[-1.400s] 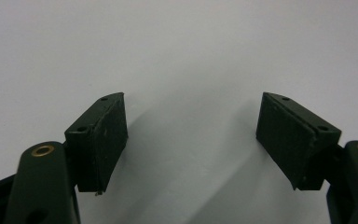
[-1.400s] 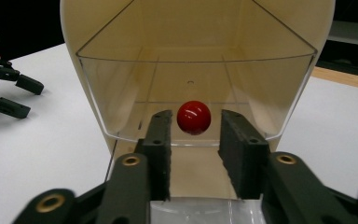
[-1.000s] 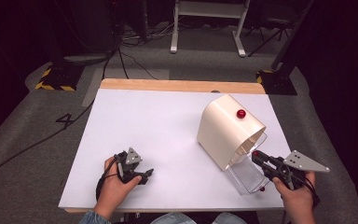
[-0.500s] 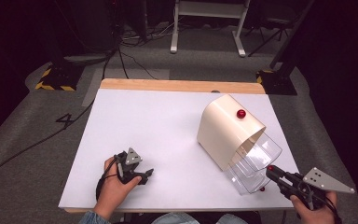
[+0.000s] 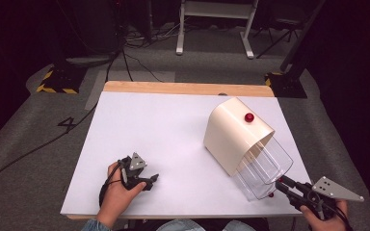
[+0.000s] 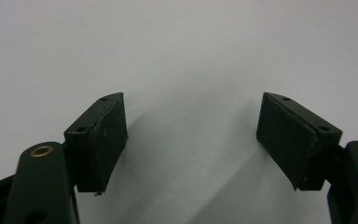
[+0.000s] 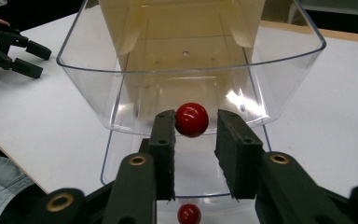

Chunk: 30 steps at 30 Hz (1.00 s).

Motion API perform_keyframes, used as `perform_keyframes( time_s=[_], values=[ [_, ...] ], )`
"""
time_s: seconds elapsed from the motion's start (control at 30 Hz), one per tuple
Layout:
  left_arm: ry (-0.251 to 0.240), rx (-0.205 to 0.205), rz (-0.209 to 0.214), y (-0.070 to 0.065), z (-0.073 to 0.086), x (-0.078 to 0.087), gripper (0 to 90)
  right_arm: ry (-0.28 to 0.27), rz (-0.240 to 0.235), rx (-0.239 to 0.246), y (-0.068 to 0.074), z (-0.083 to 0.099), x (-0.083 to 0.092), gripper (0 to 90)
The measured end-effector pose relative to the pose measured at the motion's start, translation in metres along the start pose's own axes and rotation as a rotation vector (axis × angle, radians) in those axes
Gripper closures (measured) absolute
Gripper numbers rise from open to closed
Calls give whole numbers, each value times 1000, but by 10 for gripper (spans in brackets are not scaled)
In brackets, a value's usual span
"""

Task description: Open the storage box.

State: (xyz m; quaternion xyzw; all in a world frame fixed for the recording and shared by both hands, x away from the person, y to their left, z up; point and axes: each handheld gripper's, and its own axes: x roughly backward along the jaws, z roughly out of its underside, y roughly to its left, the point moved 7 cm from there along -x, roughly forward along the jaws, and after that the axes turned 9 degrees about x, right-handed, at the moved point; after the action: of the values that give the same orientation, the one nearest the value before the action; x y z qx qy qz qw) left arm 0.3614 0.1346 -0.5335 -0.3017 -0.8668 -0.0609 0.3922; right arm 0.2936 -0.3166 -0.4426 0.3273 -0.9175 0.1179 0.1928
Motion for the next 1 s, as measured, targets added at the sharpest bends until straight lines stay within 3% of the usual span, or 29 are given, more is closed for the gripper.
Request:
perform_keyframes(
  time_s=[0.17,0.3,0.4,0.5,0.6,0.77,0.93,1.0],
  values=[
    [1,0,2,0,0,0,246,2,11,-10,-5,-1,8,527],
    [-1,-1,-3,0,0,0,247,2,36,6,-12,-3,15,486],
    [23,-30,-36,1,2,7,257,8,65,15,-24,-7,22,456],
    [34,-31,-66,8,8,16,253,12,85,19,-36,-10,28,435],
    [12,9,-56,14,14,20,248,10,108,22,-47,-14,32,418],
    [3,30,-64,20,23,28,242,21,130,8,-63,-17,34,382],
    [-8,57,-75,24,29,34,239,62,137,-6,-78,-12,29,333],
    [-9,55,-83,26,30,36,239,102,123,-18,-87,-5,22,273]
  ],
)
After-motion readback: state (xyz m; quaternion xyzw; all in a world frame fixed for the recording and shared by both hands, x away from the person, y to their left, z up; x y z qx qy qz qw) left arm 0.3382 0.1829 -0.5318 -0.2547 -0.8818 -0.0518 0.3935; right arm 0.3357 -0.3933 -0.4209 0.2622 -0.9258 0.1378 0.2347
